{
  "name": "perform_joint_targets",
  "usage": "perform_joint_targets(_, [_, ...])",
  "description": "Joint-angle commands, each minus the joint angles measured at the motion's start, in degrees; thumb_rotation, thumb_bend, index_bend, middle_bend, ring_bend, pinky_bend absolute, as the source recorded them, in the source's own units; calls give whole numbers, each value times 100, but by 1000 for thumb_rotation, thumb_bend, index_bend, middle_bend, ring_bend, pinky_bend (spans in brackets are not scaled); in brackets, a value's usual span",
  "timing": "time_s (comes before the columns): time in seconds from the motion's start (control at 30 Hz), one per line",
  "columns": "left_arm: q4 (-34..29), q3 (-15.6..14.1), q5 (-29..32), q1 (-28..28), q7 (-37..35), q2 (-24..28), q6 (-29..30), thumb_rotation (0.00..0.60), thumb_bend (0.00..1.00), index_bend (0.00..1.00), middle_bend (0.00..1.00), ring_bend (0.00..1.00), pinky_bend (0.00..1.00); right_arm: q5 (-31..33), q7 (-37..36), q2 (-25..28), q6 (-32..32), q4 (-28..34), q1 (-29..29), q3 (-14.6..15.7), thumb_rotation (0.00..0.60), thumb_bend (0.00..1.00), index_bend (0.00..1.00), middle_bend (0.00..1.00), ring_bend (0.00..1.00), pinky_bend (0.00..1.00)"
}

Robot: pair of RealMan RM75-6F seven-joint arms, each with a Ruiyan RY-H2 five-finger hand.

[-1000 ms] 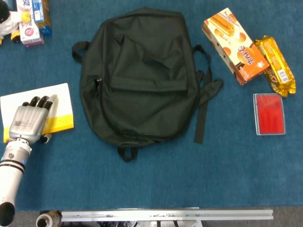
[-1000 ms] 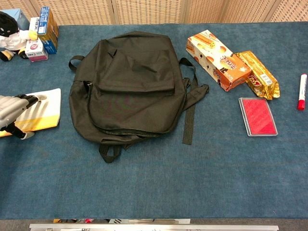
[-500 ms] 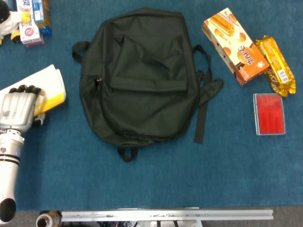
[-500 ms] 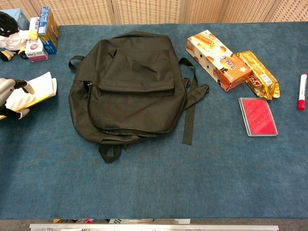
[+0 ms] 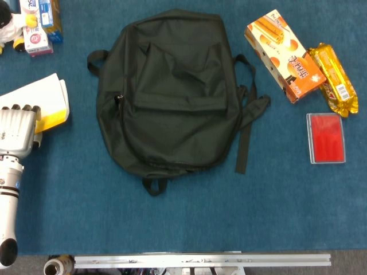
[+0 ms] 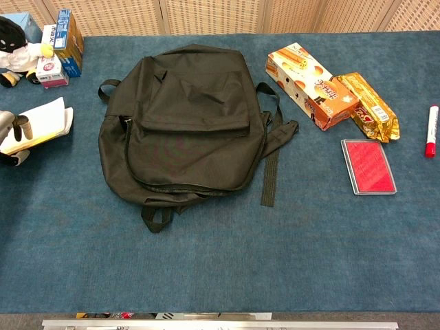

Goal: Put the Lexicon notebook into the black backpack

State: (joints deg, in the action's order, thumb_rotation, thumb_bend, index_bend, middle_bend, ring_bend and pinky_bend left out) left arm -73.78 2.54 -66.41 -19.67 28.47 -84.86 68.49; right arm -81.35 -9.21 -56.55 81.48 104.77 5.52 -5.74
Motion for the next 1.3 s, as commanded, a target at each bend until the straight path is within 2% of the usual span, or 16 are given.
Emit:
perform_joint_targets(0.03, [196,40,78,-2,25,-109,-60,600,332,433,476,433,501,11,9,2,-2,8,-5,2,600,134,163,266,125,248])
perform_joint_targets(0.1, [365,75,23,21,-104,-214,14,600,332,469,517,469,514,28,23,7,-2,14,-13,4,600,135,163,266,126,248])
perform_joint_targets(0.27, [751,135,-240,69,-650,-408,195,600,331,651,676,592,592,40,40,18,32,46,-37,-1,600,143,163,266,126,248])
perform_joint_targets(0.37, [922,130,-403,78,-895,-465,252,600,332,700,706,612,613,39,44,27,35,63,-46,3,600,147,163,266,126,248])
perform_joint_targets(0.73, [1469,154,-1092,32,-1957,-524,593,600,333,697,720,620,659,-5,67,38,83,130,-75,11,600,147,163,266,126,248])
perform_joint_targets(0.9, [1646,34,-1448,31,-2251,-465,770,600,333,701,724,621,670,-103,112,13,114,147,-71,26,600,148,163,266,126,248])
perform_joint_targets(1.1, [2141,-208,-2217,46,-2412,-416,1489,600,333,721,729,617,673,-326,355,-49,157,237,2,21,600,147,163,266,126,248])
perform_joint_targets(1.3, [2305,-270,-2667,42,-2663,-306,2081,600,333,730,730,614,675,-498,544,-70,-43,436,192,19,600,148,163,266,126,273])
